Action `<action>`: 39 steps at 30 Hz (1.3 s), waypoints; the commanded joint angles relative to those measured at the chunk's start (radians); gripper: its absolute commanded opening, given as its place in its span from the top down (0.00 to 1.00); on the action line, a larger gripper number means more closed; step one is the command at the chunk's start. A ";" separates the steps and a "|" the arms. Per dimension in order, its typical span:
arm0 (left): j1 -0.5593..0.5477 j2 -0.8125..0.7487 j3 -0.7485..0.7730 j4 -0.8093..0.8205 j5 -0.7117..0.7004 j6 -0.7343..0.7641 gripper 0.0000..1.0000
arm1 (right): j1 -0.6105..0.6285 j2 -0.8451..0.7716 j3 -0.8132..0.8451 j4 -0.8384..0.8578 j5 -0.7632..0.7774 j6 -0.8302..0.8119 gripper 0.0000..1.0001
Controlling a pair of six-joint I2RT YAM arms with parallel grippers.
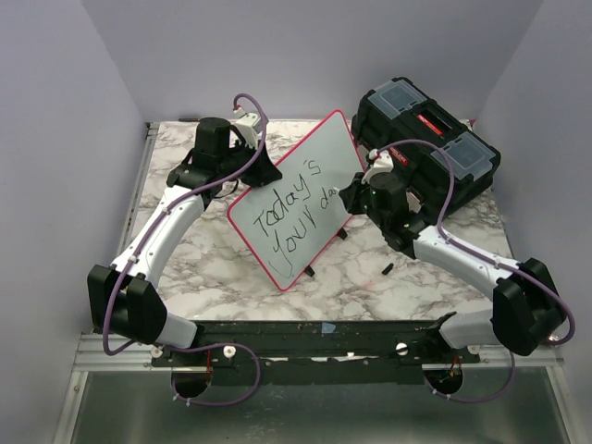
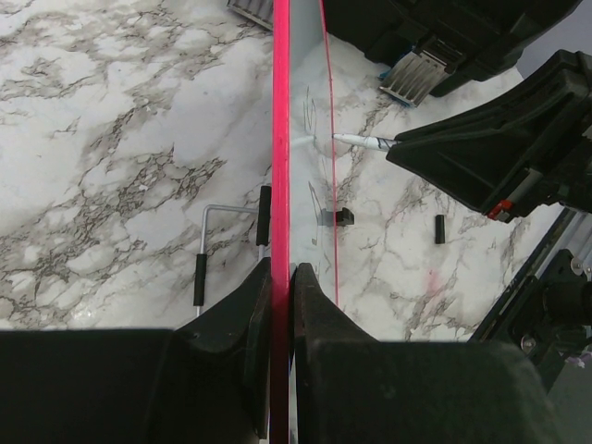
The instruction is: Write a sentence on the whiteboard
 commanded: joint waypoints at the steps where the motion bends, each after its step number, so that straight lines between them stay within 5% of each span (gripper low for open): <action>1: -0.018 0.014 -0.006 -0.063 -0.012 0.100 1.00 | 0.004 -0.029 0.039 -0.022 0.022 -0.014 0.99; 39: -0.018 0.009 -0.007 -0.062 -0.015 0.102 1.00 | -0.011 0.068 0.000 0.024 -0.015 0.007 0.99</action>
